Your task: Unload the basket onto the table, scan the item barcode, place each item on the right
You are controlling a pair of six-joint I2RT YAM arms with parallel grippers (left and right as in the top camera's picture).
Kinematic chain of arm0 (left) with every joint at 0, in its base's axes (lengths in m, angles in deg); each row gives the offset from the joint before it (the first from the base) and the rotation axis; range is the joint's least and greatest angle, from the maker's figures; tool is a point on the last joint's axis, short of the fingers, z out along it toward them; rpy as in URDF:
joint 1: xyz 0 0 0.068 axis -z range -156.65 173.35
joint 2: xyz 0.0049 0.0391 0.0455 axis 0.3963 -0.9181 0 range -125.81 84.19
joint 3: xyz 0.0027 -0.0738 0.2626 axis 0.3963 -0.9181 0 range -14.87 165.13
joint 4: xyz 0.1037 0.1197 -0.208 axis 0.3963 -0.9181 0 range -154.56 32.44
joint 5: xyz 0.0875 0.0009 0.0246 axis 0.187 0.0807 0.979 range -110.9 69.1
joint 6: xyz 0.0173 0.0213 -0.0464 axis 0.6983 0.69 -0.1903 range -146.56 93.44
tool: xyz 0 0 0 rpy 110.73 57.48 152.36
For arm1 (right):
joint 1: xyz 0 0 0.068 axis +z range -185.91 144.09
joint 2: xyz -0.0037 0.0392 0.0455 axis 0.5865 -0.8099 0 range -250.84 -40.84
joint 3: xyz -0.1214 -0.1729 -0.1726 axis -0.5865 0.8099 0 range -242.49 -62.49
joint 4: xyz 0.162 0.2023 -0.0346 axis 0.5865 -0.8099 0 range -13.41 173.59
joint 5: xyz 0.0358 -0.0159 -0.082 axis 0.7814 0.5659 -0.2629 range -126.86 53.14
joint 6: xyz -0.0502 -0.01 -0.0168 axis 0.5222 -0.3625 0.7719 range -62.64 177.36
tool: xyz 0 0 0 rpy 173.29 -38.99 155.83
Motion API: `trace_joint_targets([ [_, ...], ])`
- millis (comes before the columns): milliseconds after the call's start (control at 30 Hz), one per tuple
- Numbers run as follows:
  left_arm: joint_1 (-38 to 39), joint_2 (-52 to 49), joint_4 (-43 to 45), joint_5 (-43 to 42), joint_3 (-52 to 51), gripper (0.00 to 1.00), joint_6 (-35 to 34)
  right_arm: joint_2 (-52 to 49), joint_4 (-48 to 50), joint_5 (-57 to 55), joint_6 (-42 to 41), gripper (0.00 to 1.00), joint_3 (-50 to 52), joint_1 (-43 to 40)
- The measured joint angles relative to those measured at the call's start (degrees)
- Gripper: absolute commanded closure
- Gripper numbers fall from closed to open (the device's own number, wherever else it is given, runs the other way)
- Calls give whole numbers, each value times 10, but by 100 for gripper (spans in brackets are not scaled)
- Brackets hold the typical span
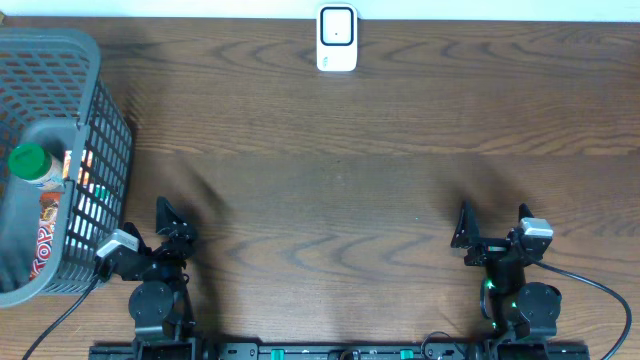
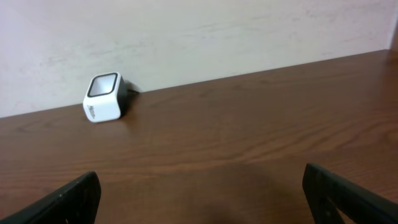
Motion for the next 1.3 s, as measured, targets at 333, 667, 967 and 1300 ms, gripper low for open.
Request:
trace_joint_targets([
  [333,-1,-5,-8,-104,0,16,74,0,0,0,0,1,0,0],
  [667,-1,-5,-9,-116,0,16,79,0,0,0,0,1,0,0],
  [967,-1,-5,-9,-116,0,16,80,0,0,0,0,1,0,0],
  [1300,-1,-5,-9,-116,0,16,80,0,0,0,0,1,0,0],
])
